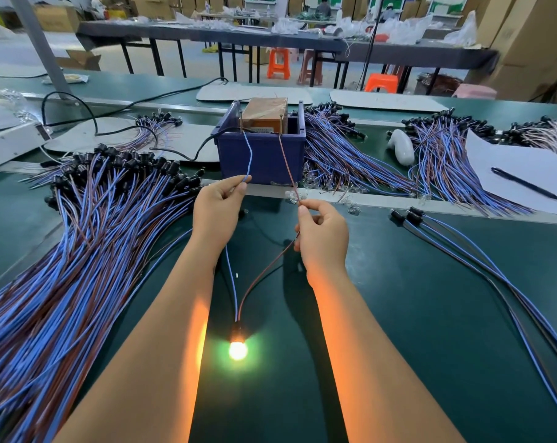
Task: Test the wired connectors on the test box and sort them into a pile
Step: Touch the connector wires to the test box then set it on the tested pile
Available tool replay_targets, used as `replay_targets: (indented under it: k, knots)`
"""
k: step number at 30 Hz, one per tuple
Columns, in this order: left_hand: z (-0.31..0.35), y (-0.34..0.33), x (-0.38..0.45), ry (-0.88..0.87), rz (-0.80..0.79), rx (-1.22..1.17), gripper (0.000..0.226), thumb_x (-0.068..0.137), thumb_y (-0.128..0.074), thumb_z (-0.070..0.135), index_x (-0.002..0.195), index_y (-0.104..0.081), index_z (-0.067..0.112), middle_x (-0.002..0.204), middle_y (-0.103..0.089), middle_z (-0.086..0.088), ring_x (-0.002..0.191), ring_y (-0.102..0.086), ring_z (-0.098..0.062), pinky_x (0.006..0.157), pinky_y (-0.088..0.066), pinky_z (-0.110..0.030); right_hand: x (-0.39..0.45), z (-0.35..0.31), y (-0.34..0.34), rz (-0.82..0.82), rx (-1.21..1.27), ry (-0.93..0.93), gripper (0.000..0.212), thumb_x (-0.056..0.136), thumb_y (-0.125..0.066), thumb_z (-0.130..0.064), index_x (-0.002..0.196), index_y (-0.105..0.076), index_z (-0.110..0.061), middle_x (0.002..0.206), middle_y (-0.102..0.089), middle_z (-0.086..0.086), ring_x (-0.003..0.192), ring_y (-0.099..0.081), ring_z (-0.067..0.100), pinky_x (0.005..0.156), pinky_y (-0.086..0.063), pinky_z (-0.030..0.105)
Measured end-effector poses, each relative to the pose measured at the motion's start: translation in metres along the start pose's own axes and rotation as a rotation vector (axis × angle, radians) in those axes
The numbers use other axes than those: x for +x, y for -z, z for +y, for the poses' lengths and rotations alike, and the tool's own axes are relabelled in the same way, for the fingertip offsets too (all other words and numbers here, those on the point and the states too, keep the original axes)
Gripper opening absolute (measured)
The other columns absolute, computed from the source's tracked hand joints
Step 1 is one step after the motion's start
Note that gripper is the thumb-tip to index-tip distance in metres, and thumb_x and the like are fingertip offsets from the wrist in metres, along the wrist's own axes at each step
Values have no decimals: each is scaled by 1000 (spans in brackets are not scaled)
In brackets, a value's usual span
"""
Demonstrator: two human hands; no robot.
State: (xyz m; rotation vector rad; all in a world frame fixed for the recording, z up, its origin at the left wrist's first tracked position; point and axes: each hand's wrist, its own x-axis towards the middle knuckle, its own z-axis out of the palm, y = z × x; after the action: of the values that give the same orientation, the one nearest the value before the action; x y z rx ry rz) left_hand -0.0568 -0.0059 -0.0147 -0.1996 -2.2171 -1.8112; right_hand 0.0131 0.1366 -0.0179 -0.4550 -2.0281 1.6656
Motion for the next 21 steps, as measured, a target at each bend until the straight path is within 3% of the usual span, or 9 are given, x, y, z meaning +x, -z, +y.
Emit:
replay_targets:
  k: [14,17,21]
  knots:
    - [5,-1,-7,45,6,-64,19,100,-56,22,108,-72,28,47,-41,18,46,-30,-3,45,-30,-13,-2,0,0,8,17,35,21,95,-54,-22,83,-60,-38,71,-63,7,57,-55,17,63,-55,45]
    - [10,-9,-18,76,13,-95,19,99,-55,22,106,-73,23,52,-46,17,50,-39,-1,53,-38,-14,-3,0,0,-35,28,91,19,94,-58,-22,85,-63,-38,67,-59,2,59,-52,14,65,-51,39]
    - [23,-23,-36,115,-84,-216,22,101,-52,20,94,-72,20,52,-45,12,45,-37,-1,46,-32,-12,-7,-3,1,-140,53,173,18,92,-62,-14,88,-68,-31,63,-59,-3,62,-52,12,64,-45,28]
